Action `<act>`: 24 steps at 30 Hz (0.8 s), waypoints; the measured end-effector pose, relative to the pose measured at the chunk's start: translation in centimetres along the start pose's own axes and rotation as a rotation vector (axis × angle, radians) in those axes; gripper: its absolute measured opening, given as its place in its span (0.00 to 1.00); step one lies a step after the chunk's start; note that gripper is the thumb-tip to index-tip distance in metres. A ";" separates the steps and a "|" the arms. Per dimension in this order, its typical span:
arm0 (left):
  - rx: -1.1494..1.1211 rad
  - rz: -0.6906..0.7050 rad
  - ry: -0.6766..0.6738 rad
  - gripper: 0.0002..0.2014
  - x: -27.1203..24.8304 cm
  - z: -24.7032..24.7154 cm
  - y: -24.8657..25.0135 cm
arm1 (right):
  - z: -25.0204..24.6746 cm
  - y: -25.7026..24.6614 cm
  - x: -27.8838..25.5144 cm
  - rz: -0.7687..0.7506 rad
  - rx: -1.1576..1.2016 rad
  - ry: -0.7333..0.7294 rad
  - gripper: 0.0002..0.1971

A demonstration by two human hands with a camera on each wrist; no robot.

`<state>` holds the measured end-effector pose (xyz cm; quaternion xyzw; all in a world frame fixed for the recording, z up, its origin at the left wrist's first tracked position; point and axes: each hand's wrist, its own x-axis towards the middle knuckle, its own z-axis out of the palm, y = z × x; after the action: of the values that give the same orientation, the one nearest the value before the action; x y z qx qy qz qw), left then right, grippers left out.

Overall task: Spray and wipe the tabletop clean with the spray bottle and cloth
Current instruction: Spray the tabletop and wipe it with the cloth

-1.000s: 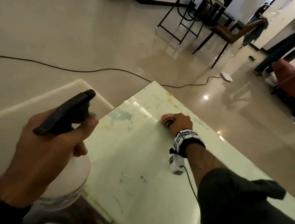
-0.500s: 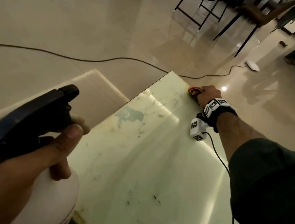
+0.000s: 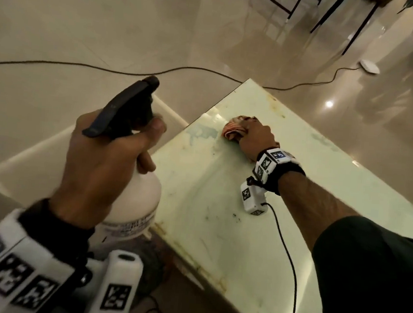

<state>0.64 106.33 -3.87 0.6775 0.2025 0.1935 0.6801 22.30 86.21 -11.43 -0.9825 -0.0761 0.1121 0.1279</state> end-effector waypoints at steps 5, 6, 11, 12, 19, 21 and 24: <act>-0.017 0.007 0.023 0.07 0.2 -0.6 0.3 | 1.9 -3.7 -7.7 -0.073 0.038 -0.103 0.30; -0.021 -0.007 0.037 0.09 0.2 -0.6 0.4 | 2.2 -4.4 -9.1 -0.095 0.060 -0.114 0.30; -0.008 -0.039 0.018 0.16 -0.1 -0.6 0.9 | 5.4 -7.7 -16.7 -0.274 0.105 -0.171 0.32; -0.013 -0.041 0.014 0.16 -0.3 -0.5 1.0 | 5.8 -8.1 -18.1 -0.321 0.130 -0.154 0.29; 0.005 -0.052 -0.005 0.15 -0.8 -0.4 1.1 | 7.2 -7.1 -25.6 -0.458 0.191 -0.206 0.25; 0.002 -0.047 -0.006 0.14 -0.9 -0.4 1.2 | 7.0 -5.5 -27.1 -0.401 0.237 -0.224 0.20; -0.014 -0.037 -0.005 0.14 -1.0 -0.4 1.4 | 5.6 -2.7 -28.4 -0.266 0.567 -0.104 0.11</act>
<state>-0.44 106.12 -2.45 0.6693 0.2121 0.1807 0.6888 -6.68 85.03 -10.25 -0.8821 -0.1760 0.1614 0.4060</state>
